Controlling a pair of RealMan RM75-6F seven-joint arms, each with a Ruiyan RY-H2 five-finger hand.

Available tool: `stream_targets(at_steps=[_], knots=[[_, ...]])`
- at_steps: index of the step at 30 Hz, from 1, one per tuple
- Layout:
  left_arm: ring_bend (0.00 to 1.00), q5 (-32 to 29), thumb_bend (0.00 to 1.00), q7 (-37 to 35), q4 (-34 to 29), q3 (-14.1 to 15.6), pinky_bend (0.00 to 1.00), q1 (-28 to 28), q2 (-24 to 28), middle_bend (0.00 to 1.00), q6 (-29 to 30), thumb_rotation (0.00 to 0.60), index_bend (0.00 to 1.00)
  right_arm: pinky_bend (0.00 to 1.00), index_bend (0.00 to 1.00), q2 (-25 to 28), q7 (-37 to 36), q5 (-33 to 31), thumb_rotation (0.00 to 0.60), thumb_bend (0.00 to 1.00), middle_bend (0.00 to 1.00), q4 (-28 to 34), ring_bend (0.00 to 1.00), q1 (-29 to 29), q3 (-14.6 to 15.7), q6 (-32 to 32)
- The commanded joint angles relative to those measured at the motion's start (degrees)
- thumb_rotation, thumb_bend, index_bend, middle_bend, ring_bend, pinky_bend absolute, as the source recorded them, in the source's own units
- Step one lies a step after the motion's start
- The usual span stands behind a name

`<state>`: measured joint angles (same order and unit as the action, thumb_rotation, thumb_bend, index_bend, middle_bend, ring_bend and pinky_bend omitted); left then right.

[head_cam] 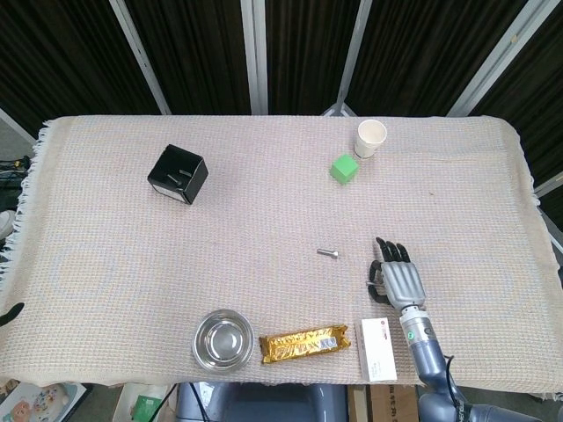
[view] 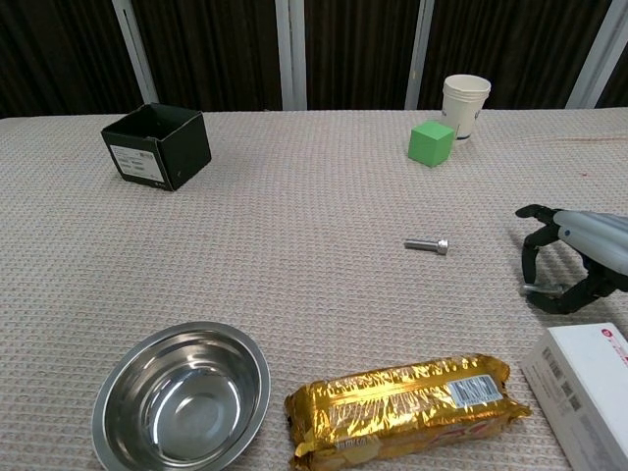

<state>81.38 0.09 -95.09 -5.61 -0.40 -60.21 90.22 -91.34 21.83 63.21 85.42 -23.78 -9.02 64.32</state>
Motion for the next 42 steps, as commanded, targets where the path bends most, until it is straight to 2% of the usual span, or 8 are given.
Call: stream_targets(at_steps=[1, 16, 32, 42], knots=[[0.01, 0.00, 0.04, -0.03, 0.05, -0.02, 0.01, 0.02, 0.01, 0.11, 0.07, 0.600, 0.16, 0.02, 0.59, 0.51, -0.68, 0.25, 0.600, 0.35, 0.01, 0.90, 0.01, 0.16, -0.25, 0.48], [0.01, 0.02, 0.04, 0.26, -0.05, 0.09, 0.01, 0.02, -0.01, 0.11, -0.02, 0.600, 0.16, 0.02, 0.59, 5.10, -5.12, -3.97, 0.600, 0.35, 0.01, 5.85, 0.01, -0.31, -3.97, -1.24], [0.01, 0.24, 0.04, 0.70, -0.16, 0.23, 0.01, -0.01, -0.10, 0.11, 0.00, 0.600, 0.17, 0.02, 0.59, 7.67, -5.85, -10.92, 0.600, 0.35, 0.01, 4.10, 0.01, -2.27, -6.77, -4.06], [0.01, 0.47, 0.04, 0.89, -0.12, 0.30, 0.01, 0.07, -0.16, 0.11, 0.24, 0.600, 0.17, 0.02, 0.59, 9.47, -4.90, -14.52, 0.600, 0.35, 0.01, 3.94, 0.01, -3.42, -6.71, -6.10]])
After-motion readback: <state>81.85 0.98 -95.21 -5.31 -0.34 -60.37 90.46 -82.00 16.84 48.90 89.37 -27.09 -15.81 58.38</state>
